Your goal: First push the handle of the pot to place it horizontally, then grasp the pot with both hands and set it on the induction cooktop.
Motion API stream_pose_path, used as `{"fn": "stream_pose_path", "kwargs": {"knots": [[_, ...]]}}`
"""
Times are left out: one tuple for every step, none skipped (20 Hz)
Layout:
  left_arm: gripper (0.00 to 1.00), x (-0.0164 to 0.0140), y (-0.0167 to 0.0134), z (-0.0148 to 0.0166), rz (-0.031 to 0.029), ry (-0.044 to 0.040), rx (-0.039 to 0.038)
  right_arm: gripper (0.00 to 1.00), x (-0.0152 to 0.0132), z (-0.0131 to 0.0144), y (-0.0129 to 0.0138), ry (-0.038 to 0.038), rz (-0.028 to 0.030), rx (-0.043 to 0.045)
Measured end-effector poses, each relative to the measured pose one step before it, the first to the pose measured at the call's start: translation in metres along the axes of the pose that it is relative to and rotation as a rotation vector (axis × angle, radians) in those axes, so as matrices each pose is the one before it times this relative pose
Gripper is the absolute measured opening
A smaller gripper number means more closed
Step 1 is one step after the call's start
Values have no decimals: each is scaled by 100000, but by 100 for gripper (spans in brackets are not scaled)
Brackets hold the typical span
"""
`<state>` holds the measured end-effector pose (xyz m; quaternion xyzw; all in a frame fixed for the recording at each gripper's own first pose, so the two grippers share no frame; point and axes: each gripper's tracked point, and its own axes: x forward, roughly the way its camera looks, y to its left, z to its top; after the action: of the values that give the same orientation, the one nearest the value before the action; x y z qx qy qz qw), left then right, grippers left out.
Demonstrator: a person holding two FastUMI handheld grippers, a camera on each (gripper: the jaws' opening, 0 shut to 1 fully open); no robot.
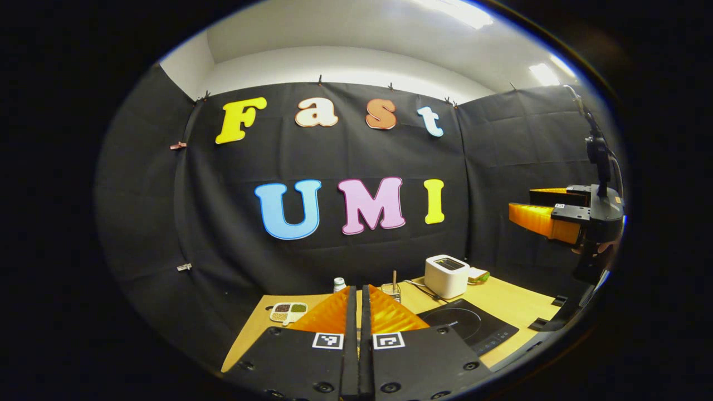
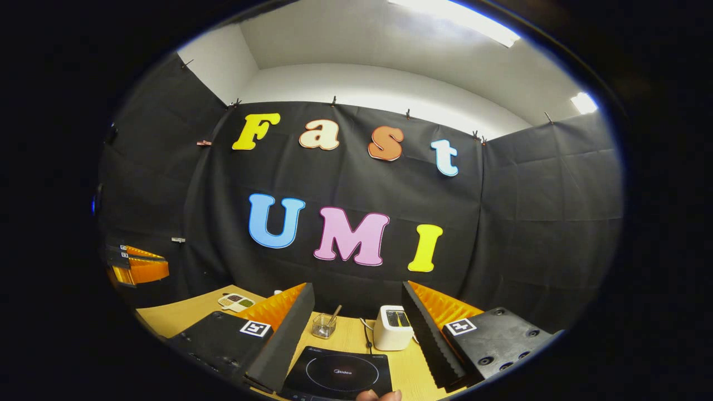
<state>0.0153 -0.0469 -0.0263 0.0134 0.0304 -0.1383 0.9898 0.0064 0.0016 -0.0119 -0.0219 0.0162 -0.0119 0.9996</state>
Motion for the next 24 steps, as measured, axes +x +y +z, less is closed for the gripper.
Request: {"fn": "stream_pose_path", "kwargs": {"knots": [[5, 173, -387, -971, -2321, 3888, -1826, 97, 40, -137, -155, 230, -264, -464], [5, 278, -433, -1237, -2506, 4761, -2015, 98, -69, -57, -111, 121, -360, -73], [5, 366, -700, -1416, -4741, 6301, -2532, 98, -14, -70, -134, 120, -361, 149], [5, 210, -1024, -1743, -5818, 7028, -2965, 98, -35, -151, -134, 440, -361, -50], [5, 378, -456, -1628, -3626, 6395, -2521, 98, -127, -319, -157, 418, -217, -402], [5, 631, 387, -1348, -1455, 6078, -2014, 98, -43, -167, -270, 271, -399, -752], [5, 366, 306, -1298, -677, 5723, -1735, 98, -58, -128, -461, 131, -683, -743], [5, 581, 318, -1277, -386, 5801, -1841, 98, -165, -105, -432, 397, -816, -374], [5, 551, -15, -1086, -1092, 5410, -1988, 98, -69, -202, -452, 394, -956, 118], [5, 851, -296, -1024, -1707, 5663, -1975, 98, -133, -141, -529, 235, -1172, 331], [5, 496, -26, -1102, -1767, 5577, -1371, 98, -58, -199, -541, 451, -1179, 144], [5, 521, 65, -1241, -752, 5328, -596, 98, -135, -339, -584, 706, -1075, -156], [5, 637, -17, -1109, -833, 5701, 11, 98, -107, -329, -538, 536, -956, -314], [5, 659, 149, -1060, -859, 5725, 315, 98, -128, -304, -565, 568, -967, -364], [5, 721, 50, -1070, -619, 5797, 604, 98, -95, -299, -595, 824, -959, -180], [5, 983, 87, -1030, -499, 5794, 542, 98, -120, -254, -525, 651, -735, 52], [5, 867, 100, -871, -429, 5703, 433, 98, -63, -226, -547, 421, -749, 82], [5, 767, -54, -1038, -555, 5865, 494, 98, -22, -169, -606, 318, -685, -130], [5, 812, 128, -874, 665, 5289, 739, 98, 117, -257, -579, 275, -607, -219], [5, 995, 243, -607, 1235, 4179, 1220, 98, 102, -229, -558, 397, -569, -96], [5, 1080, 271, -398, 796, 3580, 906, 98, 218, -289, -578, 546, -636, 143], [5, 1249, 314, -240, 384, 3514, 452, 98, 167, -287, -442, 938, -578, 439], [5, 1089, 367, -218, 726, 3484, 159, 98, 32, -319, -380, 898, -408, 646], [6, 827, 339, -151, 1010, 3210, 95, 98, 66, -200, -350, 572, -290, 493]]}}
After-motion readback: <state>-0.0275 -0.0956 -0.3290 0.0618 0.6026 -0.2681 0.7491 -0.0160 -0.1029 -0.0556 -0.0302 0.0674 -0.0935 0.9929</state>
